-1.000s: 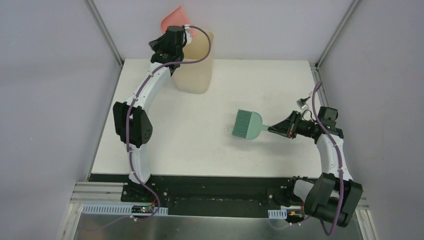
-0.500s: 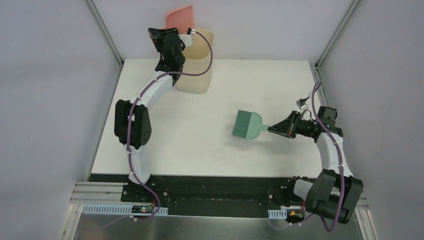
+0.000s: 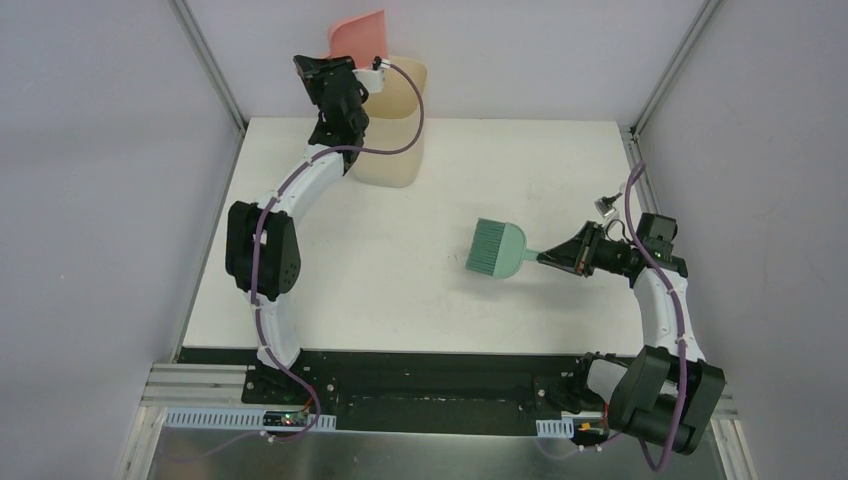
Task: Sweep away the paper scraps from the table
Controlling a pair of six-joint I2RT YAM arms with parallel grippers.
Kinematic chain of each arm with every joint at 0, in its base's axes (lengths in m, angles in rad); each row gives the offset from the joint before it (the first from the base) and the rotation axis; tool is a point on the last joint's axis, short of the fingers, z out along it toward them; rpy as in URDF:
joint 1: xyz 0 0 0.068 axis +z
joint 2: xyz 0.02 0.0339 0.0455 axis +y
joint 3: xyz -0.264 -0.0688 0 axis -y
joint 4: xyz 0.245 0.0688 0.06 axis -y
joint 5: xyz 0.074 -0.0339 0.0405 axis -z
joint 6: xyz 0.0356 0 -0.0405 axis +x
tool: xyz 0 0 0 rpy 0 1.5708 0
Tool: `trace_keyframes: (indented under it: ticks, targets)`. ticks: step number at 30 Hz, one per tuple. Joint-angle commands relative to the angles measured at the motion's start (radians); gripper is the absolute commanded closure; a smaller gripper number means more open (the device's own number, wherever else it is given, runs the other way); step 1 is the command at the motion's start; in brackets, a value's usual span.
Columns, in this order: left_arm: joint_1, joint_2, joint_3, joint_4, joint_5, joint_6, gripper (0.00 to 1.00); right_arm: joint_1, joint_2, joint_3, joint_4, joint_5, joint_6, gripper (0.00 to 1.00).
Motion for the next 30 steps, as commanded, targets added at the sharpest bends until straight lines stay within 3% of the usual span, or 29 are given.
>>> trace_keyframes:
  ticks: [1, 4, 10, 16, 18, 20, 22, 27, 30]
  targets:
    - [-0.007, -0.084, 0.017, 0.043, -0.013, -0.049, 1.00, -0.013, -0.037, 0.029, 0.018, -0.012, -0.027, 1.00]
    - [-0.013, -0.113, 0.085, -0.025, -0.048, -0.146, 1.00, -0.017, -0.044, 0.027, 0.018, -0.009, -0.029, 1.00]
    - [-0.093, -0.172, 0.262, -0.537, -0.094, -0.543, 1.00, -0.022, -0.050, 0.030, 0.015, -0.006, -0.034, 1.00]
    - [-0.271, -0.227, 0.266, -0.919, -0.207, -0.886, 1.00, -0.024, -0.075, 0.037, -0.002, 0.003, -0.053, 1.00]
    - [-0.313, -0.241, 0.272, -1.078, -0.195, -1.074, 1.00, -0.024, -0.087, 0.034, 0.000, 0.010, -0.054, 1.00]
    - [-0.322, -0.255, 0.321, -1.332, -0.101, -1.306, 0.99, -0.024, -0.092, 0.032, 0.001, 0.013, -0.053, 1.00]
    - [-0.323, -0.297, 0.313, -1.449, 0.019, -1.454, 1.00, -0.024, -0.090, 0.034, 0.001, 0.015, -0.054, 1.00]
    - [-0.323, -0.469, 0.095, -1.439, 0.372, -1.628, 1.00, -0.025, -0.074, 0.036, 0.001, 0.017, -0.058, 1.00]
    - [-0.324, -0.558, -0.047, -1.419, 0.505, -1.665, 1.00, -0.028, -0.080, 0.038, -0.009, 0.042, -0.061, 1.00]
